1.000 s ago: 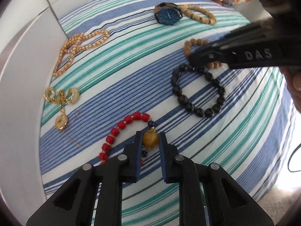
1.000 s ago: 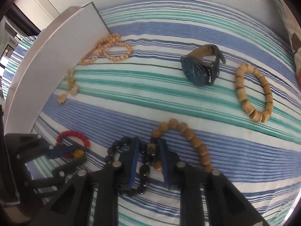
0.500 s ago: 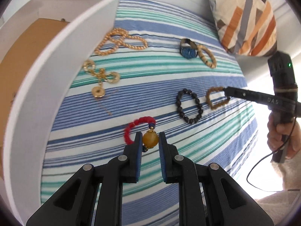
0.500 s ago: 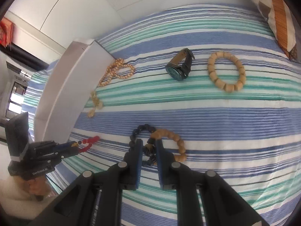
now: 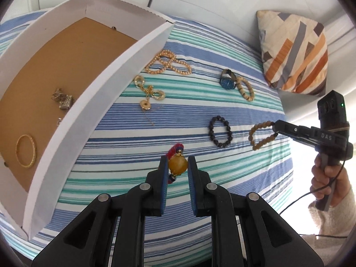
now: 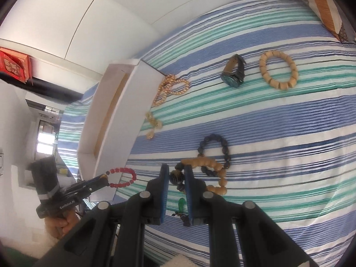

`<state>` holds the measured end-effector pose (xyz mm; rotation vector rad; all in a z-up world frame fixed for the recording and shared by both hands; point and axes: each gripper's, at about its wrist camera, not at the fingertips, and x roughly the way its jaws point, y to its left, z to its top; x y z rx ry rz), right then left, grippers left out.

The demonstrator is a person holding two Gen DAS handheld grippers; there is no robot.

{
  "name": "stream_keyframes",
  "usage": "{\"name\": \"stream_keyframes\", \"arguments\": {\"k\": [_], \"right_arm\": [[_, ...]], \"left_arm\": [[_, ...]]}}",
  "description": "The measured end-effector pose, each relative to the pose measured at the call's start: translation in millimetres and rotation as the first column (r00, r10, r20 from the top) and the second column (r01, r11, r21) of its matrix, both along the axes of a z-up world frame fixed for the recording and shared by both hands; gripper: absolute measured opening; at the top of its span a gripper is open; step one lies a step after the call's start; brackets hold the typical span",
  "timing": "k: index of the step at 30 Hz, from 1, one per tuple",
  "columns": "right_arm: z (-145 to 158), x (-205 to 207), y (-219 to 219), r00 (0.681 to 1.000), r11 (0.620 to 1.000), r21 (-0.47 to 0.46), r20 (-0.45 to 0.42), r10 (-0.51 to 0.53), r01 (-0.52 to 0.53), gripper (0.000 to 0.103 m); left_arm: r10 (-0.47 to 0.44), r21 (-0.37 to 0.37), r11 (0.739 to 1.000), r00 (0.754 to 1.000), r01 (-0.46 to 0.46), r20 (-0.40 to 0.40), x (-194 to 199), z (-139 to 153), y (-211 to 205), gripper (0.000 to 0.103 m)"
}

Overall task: Organize jewelry
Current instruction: 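Carry both bracelets into the white tray and open both tools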

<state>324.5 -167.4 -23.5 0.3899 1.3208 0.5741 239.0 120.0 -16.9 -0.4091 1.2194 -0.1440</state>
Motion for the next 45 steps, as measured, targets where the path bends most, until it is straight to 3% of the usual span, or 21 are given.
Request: {"name": "stream_keyframes", "arguments": {"k": [5, 11, 18, 23, 29, 39, 45], "right_arm": [[32.8, -2.9, 33.5, 0.996, 0.997, 0.041, 0.056, 0.070, -0.072, 0.014], [70.8, 5.3, 88.8, 0.978, 0.979, 0.097, 0.131, 0.163, -0.177, 0.014], [95.2, 32.6, 163.8, 0.945, 0.941, 0.156, 0.183, 0.271, -0.300, 0.014], [100.3, 60.9, 214.3, 0.927, 0.925, 0.163, 0.214, 0.307, -0.344, 0.014], [82.8, 98.0, 254.1, 0.929, 0.930, 0.140, 0.204, 0.309, -0.340, 0.014], [19.3, 139.1, 301.2, 0.938, 0.949, -0.001, 0.151, 0.311, -0.314, 0.014], [-7.1, 137.0, 334.8, 0.917, 0.931, -0.128, 0.173, 0.360, -0.342, 0.014]], "left_arm": [[0.083, 0.004, 0.997, 0.996, -0.083, 0.032, -14.9, 31.9, 22.4, 0.015], [0.212, 0.024, 0.976, 0.973, -0.215, 0.093, -32.1, 73.3, 69.4, 0.015], [0.379, 0.096, 0.916, 0.919, -0.390, 0.113, -36.5, 85.3, 136.2, 0.015], [0.471, 0.086, 0.874, 0.878, -0.478, 0.083, -37.8, 71.1, 174.1, 0.015], [0.535, 0.116, 0.836, 0.844, -0.536, 0.041, -18.6, 40.2, 206.5, 0.015], [0.572, 0.165, 0.813, 0.819, -0.559, -0.043, 28.2, -20.4, 238.3, 0.015], [0.586, 0.196, 0.802, 0.806, -0.563, -0.082, 47.5, -52.8, 235.9, 0.016]]}}
